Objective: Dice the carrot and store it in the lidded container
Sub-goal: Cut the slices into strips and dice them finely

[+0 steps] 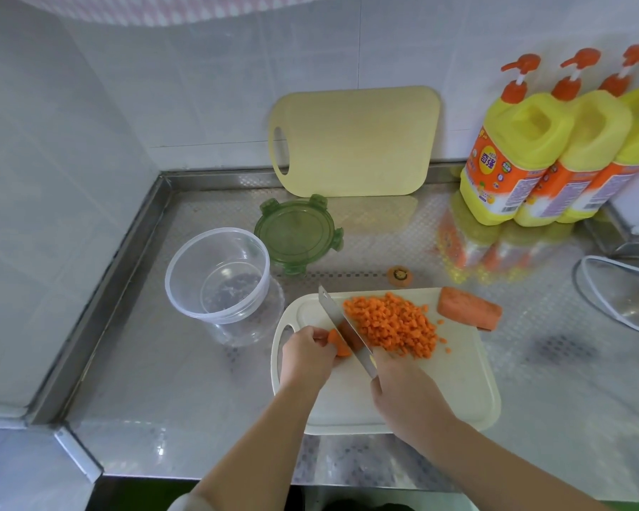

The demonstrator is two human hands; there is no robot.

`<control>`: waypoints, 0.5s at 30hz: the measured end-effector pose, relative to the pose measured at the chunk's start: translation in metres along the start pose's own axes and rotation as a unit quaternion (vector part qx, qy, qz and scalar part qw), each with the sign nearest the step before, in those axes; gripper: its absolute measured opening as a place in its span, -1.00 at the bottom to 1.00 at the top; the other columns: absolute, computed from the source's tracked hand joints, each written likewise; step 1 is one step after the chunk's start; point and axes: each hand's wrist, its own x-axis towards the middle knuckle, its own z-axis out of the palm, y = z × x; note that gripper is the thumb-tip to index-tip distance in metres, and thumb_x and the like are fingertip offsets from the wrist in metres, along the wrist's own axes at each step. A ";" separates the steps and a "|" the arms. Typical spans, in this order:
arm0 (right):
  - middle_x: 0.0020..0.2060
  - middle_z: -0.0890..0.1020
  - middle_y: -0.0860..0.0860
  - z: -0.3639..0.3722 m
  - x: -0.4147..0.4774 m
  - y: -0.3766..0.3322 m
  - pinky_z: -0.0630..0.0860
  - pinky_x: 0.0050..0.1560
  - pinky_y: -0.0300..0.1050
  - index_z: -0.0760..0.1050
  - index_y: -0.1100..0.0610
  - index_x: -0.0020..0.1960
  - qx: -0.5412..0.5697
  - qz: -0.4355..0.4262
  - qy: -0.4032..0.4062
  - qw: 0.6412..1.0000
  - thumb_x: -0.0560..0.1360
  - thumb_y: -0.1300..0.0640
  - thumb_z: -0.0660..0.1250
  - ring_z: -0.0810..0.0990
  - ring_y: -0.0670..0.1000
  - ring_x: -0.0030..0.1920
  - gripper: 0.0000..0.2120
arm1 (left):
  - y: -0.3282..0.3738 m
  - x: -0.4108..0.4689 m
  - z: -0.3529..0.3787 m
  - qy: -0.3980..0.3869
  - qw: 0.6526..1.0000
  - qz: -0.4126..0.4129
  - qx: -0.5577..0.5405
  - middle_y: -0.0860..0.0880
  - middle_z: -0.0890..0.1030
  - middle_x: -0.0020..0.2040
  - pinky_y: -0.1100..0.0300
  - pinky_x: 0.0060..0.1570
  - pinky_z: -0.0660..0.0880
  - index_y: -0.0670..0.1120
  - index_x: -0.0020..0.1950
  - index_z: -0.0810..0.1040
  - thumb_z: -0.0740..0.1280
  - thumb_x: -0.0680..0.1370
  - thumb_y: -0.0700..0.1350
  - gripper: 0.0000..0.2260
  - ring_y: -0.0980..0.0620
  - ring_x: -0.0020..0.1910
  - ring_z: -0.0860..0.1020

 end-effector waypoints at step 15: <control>-0.14 0.44 -0.03 0.001 0.000 -0.004 0.48 -0.03 -0.16 0.34 0.08 0.23 -0.007 0.012 -0.024 1.000 0.59 0.18 0.09 0.54 0.01 -0.04 -0.77 | 0.000 -0.005 0.000 0.000 0.999 -0.002 -0.050 0.10 0.54 -0.41 0.37 -0.48 0.34 0.04 -0.19 0.60 0.31 0.53 -0.16 -0.84 0.10 -0.41 0.48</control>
